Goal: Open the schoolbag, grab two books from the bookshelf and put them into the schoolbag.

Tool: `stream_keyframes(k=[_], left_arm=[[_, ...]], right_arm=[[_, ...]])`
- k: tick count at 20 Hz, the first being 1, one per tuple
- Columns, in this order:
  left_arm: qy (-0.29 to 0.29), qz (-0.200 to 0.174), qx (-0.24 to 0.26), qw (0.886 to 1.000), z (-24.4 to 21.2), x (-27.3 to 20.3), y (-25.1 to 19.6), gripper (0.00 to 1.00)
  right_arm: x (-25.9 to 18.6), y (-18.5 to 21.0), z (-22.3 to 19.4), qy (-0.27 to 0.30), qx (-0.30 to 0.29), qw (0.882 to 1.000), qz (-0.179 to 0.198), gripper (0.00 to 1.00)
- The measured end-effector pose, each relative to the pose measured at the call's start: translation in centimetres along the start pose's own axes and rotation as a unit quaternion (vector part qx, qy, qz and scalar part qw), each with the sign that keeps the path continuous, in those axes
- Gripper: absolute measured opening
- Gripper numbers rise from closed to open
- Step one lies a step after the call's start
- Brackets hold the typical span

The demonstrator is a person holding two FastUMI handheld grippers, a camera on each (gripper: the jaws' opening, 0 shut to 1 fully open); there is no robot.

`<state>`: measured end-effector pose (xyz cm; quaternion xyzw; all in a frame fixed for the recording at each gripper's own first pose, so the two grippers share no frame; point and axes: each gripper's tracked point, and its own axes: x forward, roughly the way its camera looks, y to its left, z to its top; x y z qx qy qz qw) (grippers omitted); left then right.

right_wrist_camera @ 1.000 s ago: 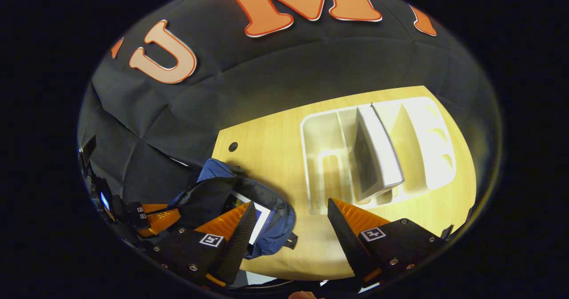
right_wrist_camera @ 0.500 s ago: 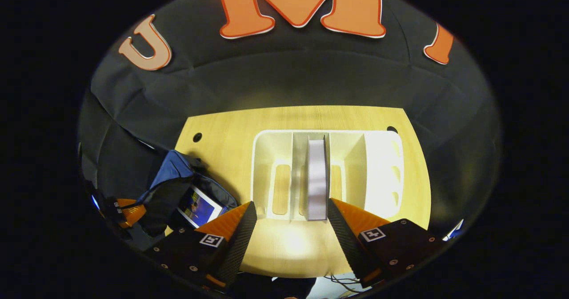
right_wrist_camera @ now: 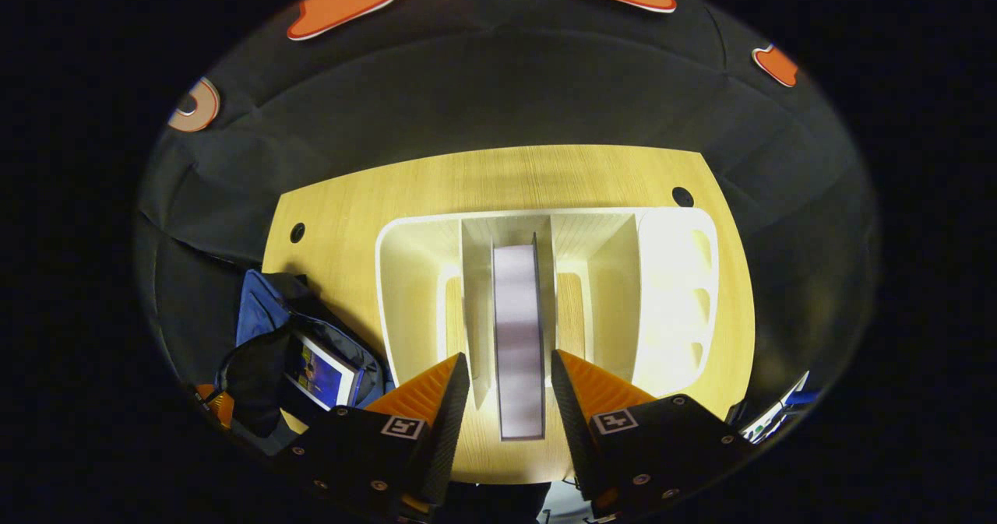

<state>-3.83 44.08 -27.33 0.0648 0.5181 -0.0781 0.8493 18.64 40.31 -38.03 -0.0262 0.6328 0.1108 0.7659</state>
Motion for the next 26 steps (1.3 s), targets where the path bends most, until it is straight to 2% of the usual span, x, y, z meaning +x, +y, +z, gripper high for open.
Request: stream_keyframes(k=[1,3,5,6,10,20,23,26], left_arm=[[-0.001,0.000,-0.001,1.000,0.0,0.0,0.0,0.01],[-0.001,-0.001,-0.004,1.000,-0.2,-0.1,0.0,0.01],[0.000,-0.002,-0.006,1.000,-0.1,0.1,-0.1,0.01],[0.001,-0.003,-0.007,1.000,-0.2,0.1,-0.1,0.01],[0.002,-0.006,-0.007,1.000,-0.3,0.3,-0.3,0.01],[0.005,-0.006,0.007,1.000,0.0,0.4,-0.4,0.01],[0.005,-0.004,0.007,1.000,0.1,0.4,-0.3,0.01],[0.005,-0.005,0.005,1.000,0.1,0.6,-0.5,0.01]], right_arm=[[0.6,-0.1,-0.1,0.008,-0.004,1.000,-0.007,0.62],[0.8,-0.2,-0.2,0.017,-0.003,1.000,-0.015,0.47],[0.9,-0.4,-0.3,0.026,0.004,1.000,-0.016,0.43],[0.7,-0.6,-0.3,0.029,0.012,0.999,-0.023,0.33],[-1.5,-0.8,0.1,0.022,0.013,1.000,-0.004,0.28],[-13.5,-2.5,1.2,-0.054,-0.004,0.998,0.025,0.27],[-15.9,-1.8,0.1,-0.071,-0.006,0.996,0.054,0.27],[-16.0,-1.0,-0.8,-0.084,0.002,0.993,0.086,0.27]])
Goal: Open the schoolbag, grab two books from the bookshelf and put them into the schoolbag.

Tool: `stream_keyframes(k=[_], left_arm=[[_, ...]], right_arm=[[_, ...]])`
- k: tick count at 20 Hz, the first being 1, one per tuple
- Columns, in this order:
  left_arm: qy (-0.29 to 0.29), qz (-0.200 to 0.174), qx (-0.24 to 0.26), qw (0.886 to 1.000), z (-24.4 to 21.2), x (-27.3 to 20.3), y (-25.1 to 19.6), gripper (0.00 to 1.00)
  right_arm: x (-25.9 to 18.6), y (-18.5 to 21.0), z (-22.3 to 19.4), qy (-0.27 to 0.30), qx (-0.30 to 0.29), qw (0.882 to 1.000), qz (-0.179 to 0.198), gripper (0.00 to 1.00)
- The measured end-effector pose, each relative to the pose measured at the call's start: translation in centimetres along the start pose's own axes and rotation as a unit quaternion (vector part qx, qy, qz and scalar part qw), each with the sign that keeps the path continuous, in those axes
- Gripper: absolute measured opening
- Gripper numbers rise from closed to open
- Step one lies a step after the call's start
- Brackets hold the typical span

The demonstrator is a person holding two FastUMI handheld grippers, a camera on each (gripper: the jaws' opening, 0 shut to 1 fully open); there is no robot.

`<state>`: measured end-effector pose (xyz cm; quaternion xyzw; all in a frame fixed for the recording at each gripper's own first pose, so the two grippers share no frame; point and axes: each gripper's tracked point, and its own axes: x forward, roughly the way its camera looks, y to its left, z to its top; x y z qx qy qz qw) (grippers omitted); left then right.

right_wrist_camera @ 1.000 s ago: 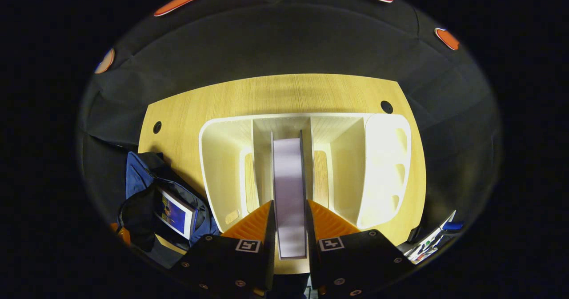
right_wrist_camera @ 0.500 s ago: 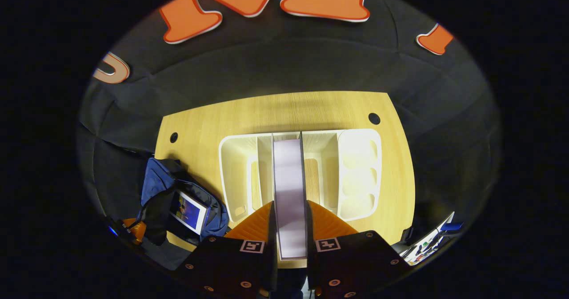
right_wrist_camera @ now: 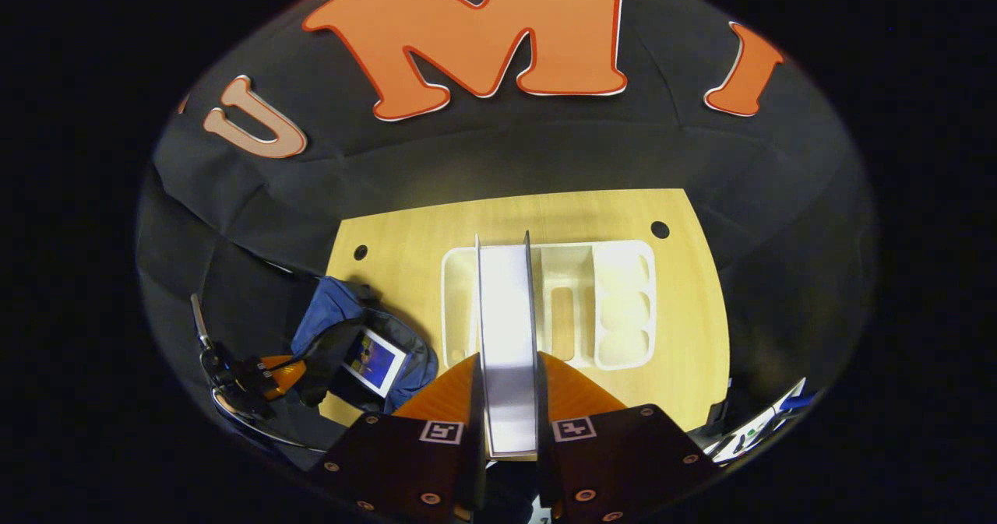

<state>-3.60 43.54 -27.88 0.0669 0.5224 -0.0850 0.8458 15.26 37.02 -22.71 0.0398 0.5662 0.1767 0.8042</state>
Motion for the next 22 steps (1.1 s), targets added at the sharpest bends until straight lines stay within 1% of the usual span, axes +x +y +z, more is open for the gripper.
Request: stream_keyframes(k=[3,7,9,13,15,17,21,22], left_arm=[[-0.002,0.000,-0.002,1.000,0.1,0.1,-0.2,0.01],[0.000,0.002,-0.006,1.000,0.1,0.1,-0.2,0.01],[-0.002,0.005,-0.005,1.000,0.3,0.0,-0.1,0.01],[-0.003,0.011,-0.011,1.000,0.6,-0.2,0.0,0.00],[-0.005,0.008,-0.018,1.000,0.5,-0.2,-0.4,0.01],[-0.007,0.007,-0.026,1.000,0.4,-0.3,-0.4,0.01],[-0.009,0.008,-0.033,0.999,0.3,-0.4,-0.7,0.01],[-0.010,0.009,-0.034,0.999,0.3,-0.4,-0.8,0.01]], right_arm=[[-0.3,1.5,-2.0,-0.004,0.032,0.998,0.046,0.27],[0.5,3.9,-4.1,-0.004,0.072,0.991,0.110,0.27],[0.9,5.6,-5.0,-0.007,0.092,0.985,0.144,0.27],[2.9,10.2,-7.8,0.005,0.136,0.967,0.213,0.26],[4.5,12.0,-9.5,0.016,0.147,0.962,0.228,0.26],[6.7,13.3,-10.9,0.022,0.155,0.961,0.227,0.26],[9.5,17.1,-13.1,0.037,0.191,0.948,0.254,0.27],[10.4,17.9,-13.8,0.041,0.194,0.947,0.255,0.27]])
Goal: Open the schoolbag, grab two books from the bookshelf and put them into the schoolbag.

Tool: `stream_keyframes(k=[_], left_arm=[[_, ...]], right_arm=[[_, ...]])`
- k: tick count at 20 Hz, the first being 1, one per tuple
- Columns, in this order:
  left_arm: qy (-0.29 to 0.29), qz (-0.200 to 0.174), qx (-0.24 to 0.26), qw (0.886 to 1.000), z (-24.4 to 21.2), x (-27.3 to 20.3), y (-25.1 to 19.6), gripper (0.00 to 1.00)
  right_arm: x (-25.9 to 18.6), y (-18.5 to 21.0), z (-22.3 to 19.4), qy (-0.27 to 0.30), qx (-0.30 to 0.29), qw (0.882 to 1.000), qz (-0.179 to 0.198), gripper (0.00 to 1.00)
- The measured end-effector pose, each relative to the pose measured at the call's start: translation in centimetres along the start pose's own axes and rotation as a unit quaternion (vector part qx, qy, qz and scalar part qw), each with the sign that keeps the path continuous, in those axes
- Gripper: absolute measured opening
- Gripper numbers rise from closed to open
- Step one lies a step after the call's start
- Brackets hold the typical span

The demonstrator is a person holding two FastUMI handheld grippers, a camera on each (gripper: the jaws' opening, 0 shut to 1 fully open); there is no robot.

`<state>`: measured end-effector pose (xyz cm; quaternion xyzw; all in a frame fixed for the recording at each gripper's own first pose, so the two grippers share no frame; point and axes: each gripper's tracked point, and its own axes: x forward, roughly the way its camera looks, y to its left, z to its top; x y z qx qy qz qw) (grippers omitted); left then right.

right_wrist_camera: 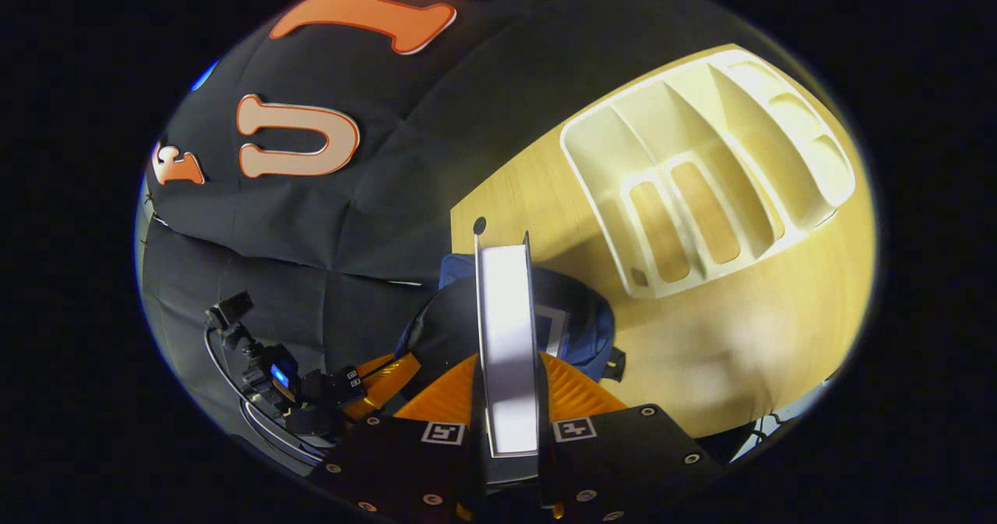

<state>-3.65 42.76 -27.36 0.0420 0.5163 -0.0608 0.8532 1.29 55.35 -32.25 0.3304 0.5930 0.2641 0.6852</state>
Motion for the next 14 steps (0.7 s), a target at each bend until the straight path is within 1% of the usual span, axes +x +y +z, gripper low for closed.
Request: stream_keyframes(k=[2,8,12,14], left_arm=[[0.000,0.002,0.001,1.000,0.1,0.0,-0.1,0.01],[-0.004,0.000,0.012,1.000,0.0,-0.3,-1.0,0.00],[-0.006,-0.005,0.025,1.000,0.1,-0.6,-2.0,0.01],[-0.005,-0.006,0.029,1.000,0.2,-0.2,-2.2,0.01]], right_arm=[[2.2,-0.1,-1.1,0.001,-0.002,1.000,-0.005,0.26],[9.0,1.0,-3.5,-0.009,0.010,1.000,0.016,0.26],[12.6,2.0,-4.1,-0.022,0.056,0.997,0.047,0.26],[12.9,2.2,-4.3,-0.030,0.058,0.996,0.060,0.26]])
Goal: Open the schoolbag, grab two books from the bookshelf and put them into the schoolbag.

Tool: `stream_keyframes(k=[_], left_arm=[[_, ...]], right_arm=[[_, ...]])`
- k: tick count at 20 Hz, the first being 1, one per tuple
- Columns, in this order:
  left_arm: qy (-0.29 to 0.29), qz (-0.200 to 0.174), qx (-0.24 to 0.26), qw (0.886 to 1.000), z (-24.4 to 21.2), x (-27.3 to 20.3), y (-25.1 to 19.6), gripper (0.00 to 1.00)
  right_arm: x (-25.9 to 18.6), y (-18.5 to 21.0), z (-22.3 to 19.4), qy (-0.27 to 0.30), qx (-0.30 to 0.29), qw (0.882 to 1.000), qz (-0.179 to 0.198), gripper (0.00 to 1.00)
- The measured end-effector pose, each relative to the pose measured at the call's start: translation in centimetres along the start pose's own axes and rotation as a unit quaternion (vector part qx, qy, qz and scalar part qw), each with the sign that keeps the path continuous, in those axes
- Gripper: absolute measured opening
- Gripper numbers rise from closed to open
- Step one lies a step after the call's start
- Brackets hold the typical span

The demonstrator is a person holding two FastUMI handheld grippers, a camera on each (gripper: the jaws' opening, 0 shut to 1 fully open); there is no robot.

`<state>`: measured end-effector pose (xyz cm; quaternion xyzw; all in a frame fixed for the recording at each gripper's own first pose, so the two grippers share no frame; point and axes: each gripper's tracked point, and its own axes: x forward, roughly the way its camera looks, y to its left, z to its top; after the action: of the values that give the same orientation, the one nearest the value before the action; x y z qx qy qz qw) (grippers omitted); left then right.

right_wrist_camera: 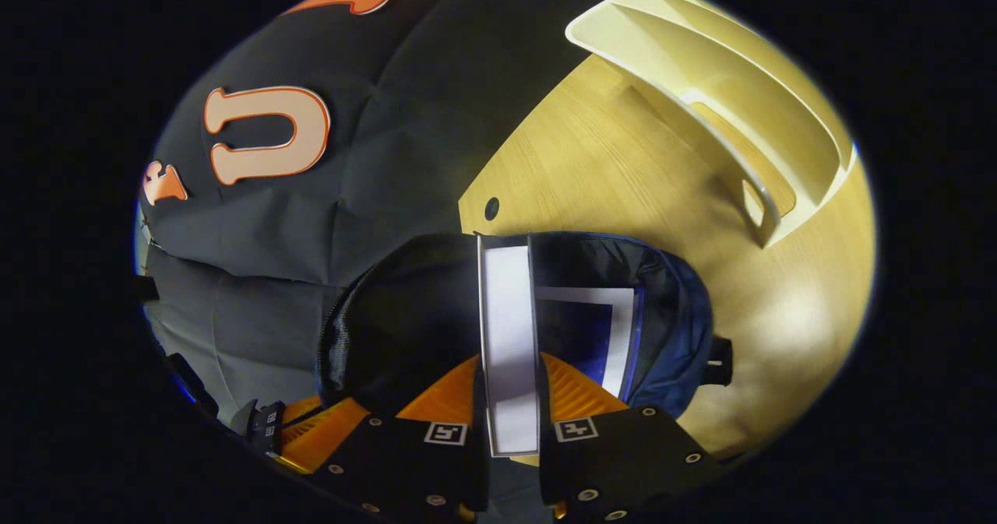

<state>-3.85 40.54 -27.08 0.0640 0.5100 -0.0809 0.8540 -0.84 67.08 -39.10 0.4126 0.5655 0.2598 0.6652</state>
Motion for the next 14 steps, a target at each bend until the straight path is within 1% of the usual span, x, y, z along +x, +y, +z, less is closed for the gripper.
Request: stream_keyframes(k=[4,6,7,8,9,10,11,12,13,14], left_arm=[[0.003,-0.009,0.003,1.000,0.2,0.5,-1.0,0.01],[0.006,-0.008,0.007,1.000,0.0,0.6,-1.1,0.01],[0.009,-0.008,0.003,1.000,-0.1,0.6,-1.1,0.01],[0.008,-0.008,0.002,1.000,0.0,0.6,-1.1,0.01],[0.007,-0.003,0.001,1.000,0.1,0.7,-0.8,0.01],[0.010,0.001,-0.001,1.000,0.0,1.0,-0.1,0.01],[0.010,0.010,-0.002,1.000,0.0,1.3,0.8,0.01],[0.014,0.018,0.000,1.000,-0.3,1.5,1.4,0.01],[0.015,0.020,-0.001,1.000,-0.4,1.4,1.4,0.01],[0.013,0.017,-0.001,1.000,-0.3,1.5,1.2,0.01]], right_arm=[[0.8,0.0,-0.2,-0.008,-0.002,1.000,0.023,0.26],[0.8,-0.3,-0.8,0.008,-0.001,1.000,0.017,0.26],[0.3,-0.4,-0.8,0.019,0.002,1.000,0.010,0.28],[0.5,-0.8,-0.5,0.014,-0.005,1.000,-0.006,0.31],[0.1,-1.6,0.1,0.005,-0.026,0.999,-0.031,0.34],[-0.4,-2.1,0.7,-0.003,-0.050,0.998,-0.045,0.39],[-1.3,-2.0,1.7,-0.007,-0.074,0.996,-0.049,0.24],[-2.2,-1.4,2.8,-0.019,-0.095,0.994,-0.048,0.72],[-3.3,-1.5,4.5,-0.033,-0.119,0.990,-0.060,0.58],[-4.4,-1.6,6.2,-0.051,-0.142,0.986,-0.068,0.67]])
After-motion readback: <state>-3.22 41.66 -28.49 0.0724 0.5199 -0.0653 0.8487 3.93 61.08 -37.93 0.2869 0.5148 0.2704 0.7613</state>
